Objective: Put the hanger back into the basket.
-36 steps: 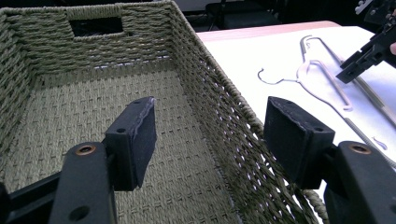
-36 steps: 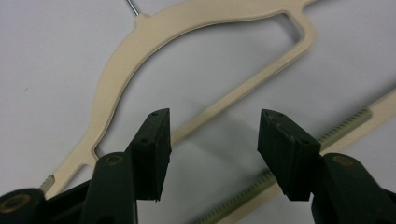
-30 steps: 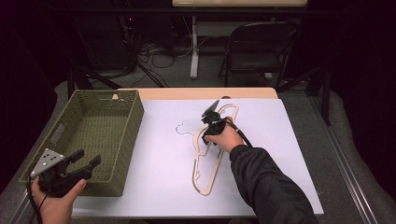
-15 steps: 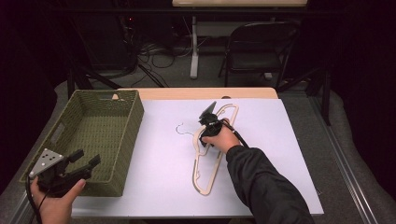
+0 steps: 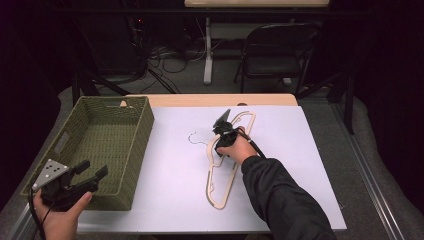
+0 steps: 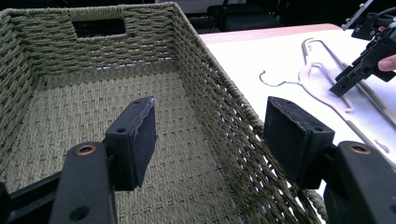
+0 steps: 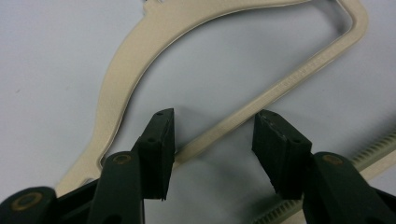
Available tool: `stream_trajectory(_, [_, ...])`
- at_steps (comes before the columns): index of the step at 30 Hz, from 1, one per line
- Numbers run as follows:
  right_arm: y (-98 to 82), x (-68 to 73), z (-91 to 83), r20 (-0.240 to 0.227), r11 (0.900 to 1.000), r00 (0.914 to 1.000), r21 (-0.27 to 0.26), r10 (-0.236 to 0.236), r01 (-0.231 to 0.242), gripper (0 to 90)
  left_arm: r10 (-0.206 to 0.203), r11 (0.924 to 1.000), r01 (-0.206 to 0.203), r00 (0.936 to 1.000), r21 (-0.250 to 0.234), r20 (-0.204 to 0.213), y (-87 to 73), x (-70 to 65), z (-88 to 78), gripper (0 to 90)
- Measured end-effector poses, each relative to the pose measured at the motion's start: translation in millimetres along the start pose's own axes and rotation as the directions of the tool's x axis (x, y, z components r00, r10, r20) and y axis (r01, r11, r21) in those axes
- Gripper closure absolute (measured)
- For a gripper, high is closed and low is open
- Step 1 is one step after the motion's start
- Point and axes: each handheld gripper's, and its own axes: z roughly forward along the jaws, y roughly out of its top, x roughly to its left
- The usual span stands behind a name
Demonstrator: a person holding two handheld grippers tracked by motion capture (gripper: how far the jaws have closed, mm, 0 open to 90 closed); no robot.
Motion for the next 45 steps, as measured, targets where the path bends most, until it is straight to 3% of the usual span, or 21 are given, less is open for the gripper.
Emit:
stream_trajectory(2, [0.4,0.3,-0.2,0.006,1.0,1.0,0.005,-0.006,0.006,49.6,0.0,1.0,0.0,1.0,0.0,0.0,-0.1,0.0,0.1,34.5])
stream_trajectory(3, [-1.0,0.7,3.4,-0.006,0.999,0.9999,-0.049,0.016,-0.016,50.4,-0.001,1.0,0.001,1.0,0.001,0.001,-0.1,-0.1,0.3,34.5])
stream_trajectory(4, [-1.4,1.9,4.5,-0.015,0.997,0.9989,-0.065,0.045,-0.045,51.2,0.0,1.0,0.0,1.0,0.001,0.001,-0.2,-0.1,0.5,34.5])
stream_trajectory(5, [0.7,-0.5,0.0,0.004,1.0,0.9997,0.0,0.023,-0.023,52.5,0.002,1.0,-0.002,1.0,0.003,0.002,-0.3,0.0,0.7,34.5])
stream_trajectory(9, [0.7,-3.0,-0.6,-0.01,0.998,0.998,0.012,0.062,-0.062,55.2,0.001,1.0,-0.001,1.0,0.004,0.002,-0.4,0.1,1.0,34.5])
stream_trajectory(11, [0.7,-5.4,-1.0,-0.016,0.998,0.9983,0.017,0.056,-0.056,56.4,0.0,1.0,0.0,1.0,0.002,0.0,-0.3,0.2,0.8,34.5])
stream_trajectory(12, [-0.5,-5.7,1.1,-0.027,0.998,0.9973,-0.012,0.069,-0.069,56.9,-0.001,1.0,0.001,1.0,0.002,0.0,-0.3,0.2,0.7,34.5])
stream_trajectory(14, [-0.9,-5.0,0.6,-0.031,0.995,0.995,-0.006,0.095,-0.095,57.8,-0.002,1.0,0.002,1.0,0.001,-0.001,-0.3,0.2,0.6,34.5])
stream_trajectory(19, [-3.0,-10.2,0.2,-0.023,0.995,0.9946,0.004,0.101,-0.101,67.7,-0.001,1.0,0.001,1.0,0.0,0.0,-0.1,0.1,0.2,34.5])
stream_trajectory(20, [-3.4,-9.7,-1.1,-0.026,0.991,0.991,0.024,0.132,-0.131,70.0,-0.001,1.0,0.001,1.0,0.0,-0.001,0.0,0.3,0.0,34.5])
stream_trajectory(22, [-3.9,-11.7,-1.2,-0.024,0.993,0.9926,0.028,0.119,-0.119,72.8,-0.001,1.0,0.001,1.0,0.0,-0.003,0.1,0.3,-0.1,34.5])
stream_trajectory(23, [-4.2,-13.7,-3.8,-0.026,0.989,0.9913,0.078,0.129,-0.126,79.2,-0.002,1.0,0.002,1.0,-0.001,-0.003,0.1,0.4,-0.2,34.5])
stream_trajectory(24, [-5.0,-14.0,-4.0,-0.024,0.988,0.9914,0.087,0.129,-0.126,82.1,-0.001,1.0,0.001,1.0,-0.001,-0.003,0.1,0.3,-0.2,34.7])
stream_trajectory(26, [-7.2,-13.1,-3.1,-0.032,0.99,0.992,0.077,0.122,-0.119,85.5,-0.001,1.0,0.001,1.0,-0.002,-0.001,0.2,0.2,-0.2,34.7])
stream_trajectory(27, [-8.3,-12.3,-1.9,-0.027,0.995,0.9964,0.057,0.08,-0.079,85.5,-0.001,1.0,0.001,1.0,-0.002,0.0,0.3,0.1,-0.2,34.7])
stream_trajectory(30, [-9.3,-7.9,-4.1,0.001,0.996,0.9979,0.062,0.065,-0.065,85.5,-0.001,1.0,0.001,1.0,-0.004,0.002,0.5,-0.3,-0.2,34.6])
stream_trajectory(32, [-8.9,-8.7,-5.1,-0.004,0.996,0.9986,0.075,0.052,-0.051,85.5,0.0,1.0,0.0,1.0,-0.003,0.003,0.6,-1.1,0.0,34.6])
stream_trajectory(39, [-11.4,-7.4,-4.3,-0.007,0.998,0.9984,0.033,0.057,-0.056,85.4,0.004,1.0,-0.004,1.0,0.0,0.006,0.6,-2.4,0.9,34.9])
stream_trajectory(42, [-10.4,-8.3,-6.9,-0.003,0.996,0.9992,0.073,0.04,-0.04,85.3,0.006,1.0,-0.006,1.0,0.001,0.008,0.7,-3.1,1.3,35.1])
stream_trajectory(45, [-11.0,-8.6,-7.5,-0.003,0.996,0.9992,0.077,0.039,-0.038,85.2,0.014,0.9999,-0.014,0.9998,-0.002,0.013,1.6,-5.0,1.0,35.3])
